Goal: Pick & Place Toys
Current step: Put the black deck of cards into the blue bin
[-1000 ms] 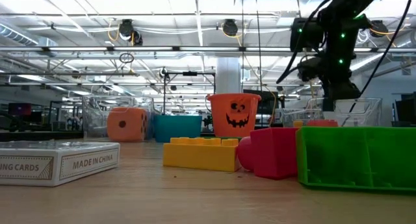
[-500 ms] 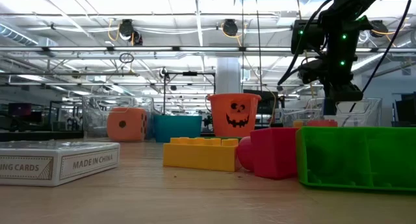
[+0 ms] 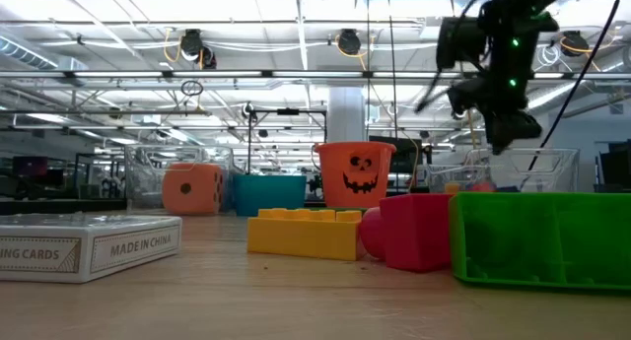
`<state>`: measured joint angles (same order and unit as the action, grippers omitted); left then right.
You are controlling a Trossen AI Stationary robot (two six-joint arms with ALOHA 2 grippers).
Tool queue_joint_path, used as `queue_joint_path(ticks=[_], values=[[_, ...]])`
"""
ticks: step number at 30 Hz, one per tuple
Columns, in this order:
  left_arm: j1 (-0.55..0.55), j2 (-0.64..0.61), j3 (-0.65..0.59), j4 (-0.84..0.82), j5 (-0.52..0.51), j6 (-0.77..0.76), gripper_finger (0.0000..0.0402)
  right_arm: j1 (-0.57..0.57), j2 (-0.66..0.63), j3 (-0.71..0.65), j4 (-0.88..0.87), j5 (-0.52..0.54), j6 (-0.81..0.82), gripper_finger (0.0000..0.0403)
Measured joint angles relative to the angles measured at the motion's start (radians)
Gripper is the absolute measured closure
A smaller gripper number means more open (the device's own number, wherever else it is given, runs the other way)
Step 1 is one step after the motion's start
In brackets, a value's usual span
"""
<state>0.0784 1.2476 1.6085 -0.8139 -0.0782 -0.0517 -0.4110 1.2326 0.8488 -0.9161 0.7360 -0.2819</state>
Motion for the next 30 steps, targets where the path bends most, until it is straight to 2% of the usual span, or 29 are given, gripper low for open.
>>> queue_joint_path(ticks=[7,12,18,20,26,30], values=[[0.000,-0.058,0.002,0.051,-0.001,0.005,0.0179,0.000,0.000,0.194,-0.009,0.001,0.006,0.0239],[0.000,-0.106,0.001,0.053,-0.001,0.015,0.0178,0.001,0.000,0.338,0.070,-0.002,0.011,0.0240],[0.000,-0.200,0.001,0.056,0.000,-0.011,0.0178,0.041,-0.004,0.461,0.189,-0.005,0.152,0.0237],[-0.003,-0.227,0.001,0.055,0.008,-0.032,0.0179,0.072,-0.012,0.482,0.258,-0.032,0.184,0.0238],[-0.004,-0.305,0.001,0.053,0.090,-0.124,0.0178,0.207,-0.033,0.488,0.603,-0.215,0.214,0.0243],[-0.028,-0.323,0.002,0.028,0.147,-0.182,0.0179,0.323,-0.019,0.488,0.798,-0.247,0.306,0.0243]])
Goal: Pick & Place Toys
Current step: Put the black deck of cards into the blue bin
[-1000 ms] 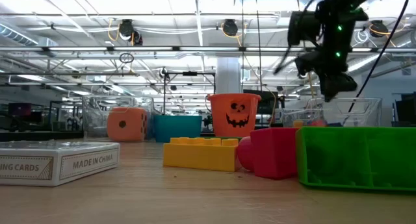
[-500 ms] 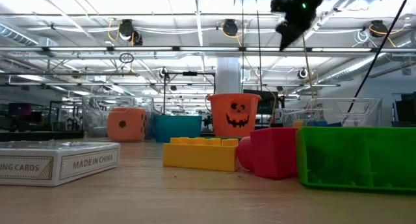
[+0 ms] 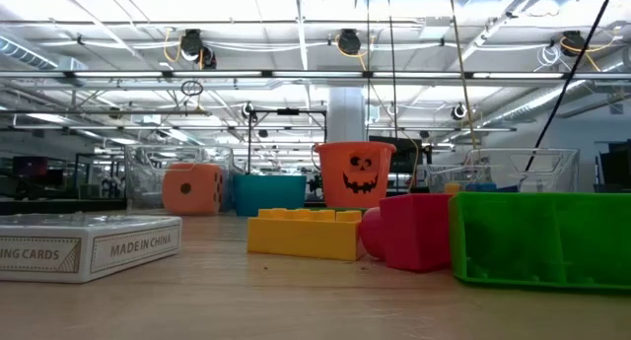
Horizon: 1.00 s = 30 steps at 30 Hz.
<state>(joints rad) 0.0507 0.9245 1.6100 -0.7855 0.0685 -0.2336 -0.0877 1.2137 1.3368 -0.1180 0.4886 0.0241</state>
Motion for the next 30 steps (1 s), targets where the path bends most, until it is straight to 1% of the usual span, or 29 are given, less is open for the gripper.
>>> queue_joint_path(ticks=[2,5,9,11,14,17,21,26,30], values=[[-0.024,0.003,0.000,-0.038,0.011,-0.025,0.0179,0.059,0.017,0.000,0.057,-0.039,0.033,0.0243],[-0.069,0.026,0.000,-0.113,0.011,-0.063,0.0179,0.157,0.062,0.000,0.090,-0.049,0.071,0.0243],[-0.147,0.073,0.000,-0.194,0.010,-0.111,0.0179,0.279,0.139,-0.001,0.068,-0.048,0.126,0.0243],[-0.198,0.101,-0.001,-0.229,0.010,-0.141,0.0179,0.327,0.184,-0.001,0.056,-0.048,0.158,0.0243],[-0.289,0.139,-0.001,-0.271,-0.002,-0.203,0.0179,0.384,0.245,-0.001,-0.009,-0.048,0.212,0.0243],[-0.412,0.178,-0.001,-0.319,-0.057,-0.288,0.0179,0.416,0.287,-0.001,-0.078,-0.047,0.267,0.0243],[-0.600,0.241,-0.001,-0.389,-0.173,-0.441,0.0179,0.436,0.318,-0.001,-0.125,-0.045,0.328,0.0243],[-0.820,0.339,-0.001,-0.442,-0.322,-0.652,0.0179,0.440,0.320,-0.001,-0.161,-0.048,0.339,0.0243],[-0.949,0.440,-0.001,-0.498,-0.388,-0.803,0.0179,0.448,0.315,-0.001,-0.180,-0.047,0.343,0.0243]])
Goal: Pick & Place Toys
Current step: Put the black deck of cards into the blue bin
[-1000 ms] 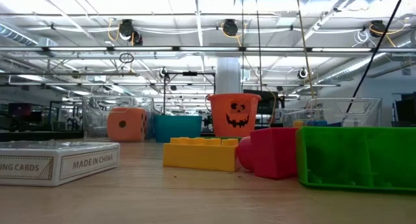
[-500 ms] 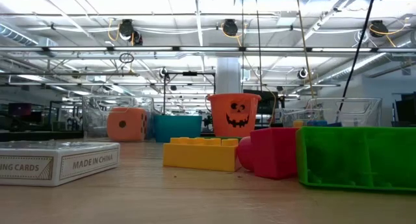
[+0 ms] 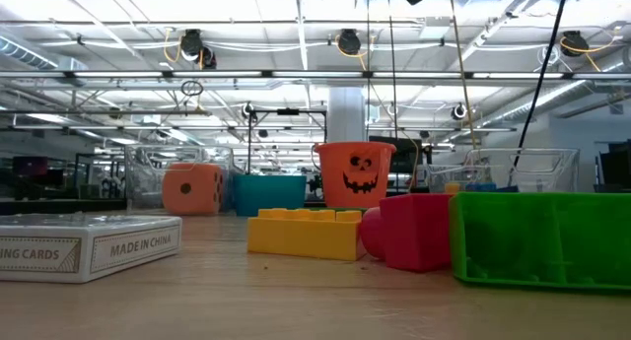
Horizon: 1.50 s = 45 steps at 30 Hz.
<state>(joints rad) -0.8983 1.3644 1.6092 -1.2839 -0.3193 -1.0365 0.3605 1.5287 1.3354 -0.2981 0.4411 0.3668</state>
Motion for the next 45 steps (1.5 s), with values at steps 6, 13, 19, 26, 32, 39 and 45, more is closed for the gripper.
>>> queue_joint_path(ticks=[6,13,19,26,32,39,45], values=[[-0.115,0.181,0.000,-0.072,0.025,-0.166,0.0179,0.029,0.000,0.000,-0.057,-0.055,0.012,0.0243],[-0.154,0.327,0.000,-0.084,0.116,-0.320,0.0179,0.089,0.000,0.000,-0.059,-0.054,0.084,0.0243],[-0.152,0.350,-0.024,-0.110,0.194,-0.365,0.0180,0.146,-0.001,0.000,-0.059,-0.053,0.125,0.0243],[-0.177,0.297,-0.213,-0.046,0.309,-0.392,0.0221,0.172,-0.001,0.000,-0.039,-0.051,0.197,0.0243],[-0.178,0.189,-0.421,0.198,0.319,-0.409,0.0264,0.172,-0.001,0.000,-0.017,-0.050,0.209,0.0243],[-0.168,0.151,-0.607,0.481,0.372,-0.402,0.0290,0.165,-0.001,0.000,-0.021,-0.051,0.196,0.0243],[-0.158,0.151,-0.737,0.616,0.425,-0.477,0.0280,0.146,-0.001,0.000,-0.021,-0.048,0.186,0.0243]])
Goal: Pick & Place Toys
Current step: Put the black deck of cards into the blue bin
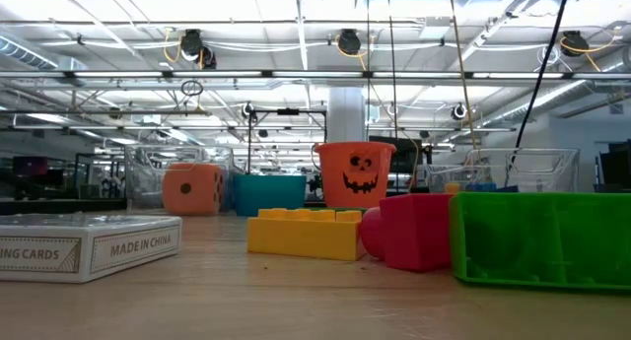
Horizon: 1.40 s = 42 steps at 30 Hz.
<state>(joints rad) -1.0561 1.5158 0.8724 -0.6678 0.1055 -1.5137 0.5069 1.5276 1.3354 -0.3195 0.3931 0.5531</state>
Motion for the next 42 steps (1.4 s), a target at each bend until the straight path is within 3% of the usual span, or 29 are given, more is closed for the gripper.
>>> queue_joint_path(ticks=[10,19,28,35,42], values=[[0.036,0.000,-0.103,0.053,0.080,-0.020,0.0280,-0.033,0.000,0.000,-0.001,0.000,-0.023,0.0243],[0.145,-0.001,-0.150,0.054,0.059,-0.002,0.0290,-0.043,0.000,0.000,-0.008,0.000,-0.037,0.0243],[0.348,-0.002,-0.152,0.074,-0.059,0.161,0.0291,-0.048,0.000,0.000,-0.008,0.002,-0.046,0.0243],[0.521,0.002,-0.155,0.172,-0.220,0.237,0.0291,-0.049,0.001,0.000,-0.007,0.002,-0.042,0.0243],[0.678,0.002,-0.155,0.360,-0.237,0.298,0.0291,-0.049,0.001,0.000,-0.007,0.002,-0.042,0.0243]])
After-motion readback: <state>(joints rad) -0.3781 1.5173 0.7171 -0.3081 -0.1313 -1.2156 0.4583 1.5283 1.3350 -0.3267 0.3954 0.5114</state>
